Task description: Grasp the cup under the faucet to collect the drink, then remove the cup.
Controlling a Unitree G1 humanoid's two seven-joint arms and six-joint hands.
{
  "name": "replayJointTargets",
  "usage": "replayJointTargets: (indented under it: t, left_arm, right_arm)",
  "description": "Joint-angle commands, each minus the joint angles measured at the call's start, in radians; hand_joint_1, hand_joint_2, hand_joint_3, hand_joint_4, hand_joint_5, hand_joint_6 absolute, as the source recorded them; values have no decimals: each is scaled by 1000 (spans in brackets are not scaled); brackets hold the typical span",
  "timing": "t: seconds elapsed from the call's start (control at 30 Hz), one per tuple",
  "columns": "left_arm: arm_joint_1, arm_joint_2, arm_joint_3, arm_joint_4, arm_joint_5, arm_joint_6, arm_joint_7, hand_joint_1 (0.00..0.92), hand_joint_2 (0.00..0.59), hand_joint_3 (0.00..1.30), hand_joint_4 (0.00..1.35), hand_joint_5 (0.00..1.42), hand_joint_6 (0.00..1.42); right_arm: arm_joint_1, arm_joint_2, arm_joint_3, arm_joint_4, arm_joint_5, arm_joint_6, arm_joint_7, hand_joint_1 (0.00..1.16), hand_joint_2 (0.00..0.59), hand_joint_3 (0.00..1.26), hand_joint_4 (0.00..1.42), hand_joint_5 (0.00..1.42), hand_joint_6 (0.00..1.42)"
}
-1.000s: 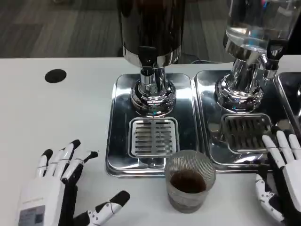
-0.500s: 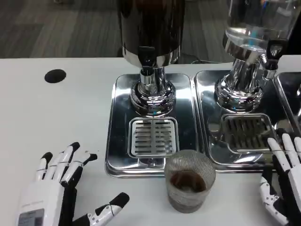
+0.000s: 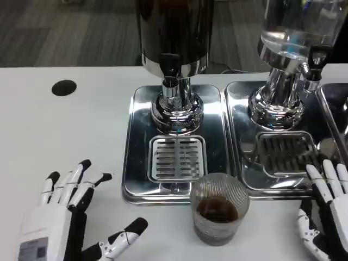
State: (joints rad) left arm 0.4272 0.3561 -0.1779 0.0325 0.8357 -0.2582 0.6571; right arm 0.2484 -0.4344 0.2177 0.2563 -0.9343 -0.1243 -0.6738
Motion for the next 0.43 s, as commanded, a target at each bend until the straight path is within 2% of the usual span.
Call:
replayJointTargets:
  t: [0.03, 0.43]
  left_arm:
    - [-12, 16, -5, 27, -2, -12, -11, 61, 100, 340, 0, 141, 47]
    - [-38, 20, -23, 58, 0, -22, -9, 61, 101, 352, 0, 141, 47]
  right_arm:
    - [3, 2, 9, -14, 4, 7, -19, 135, 586, 123, 0, 0, 0]
    - [13, 8, 19, -27, -1, 25, -36, 153, 586, 132, 0, 0, 0]
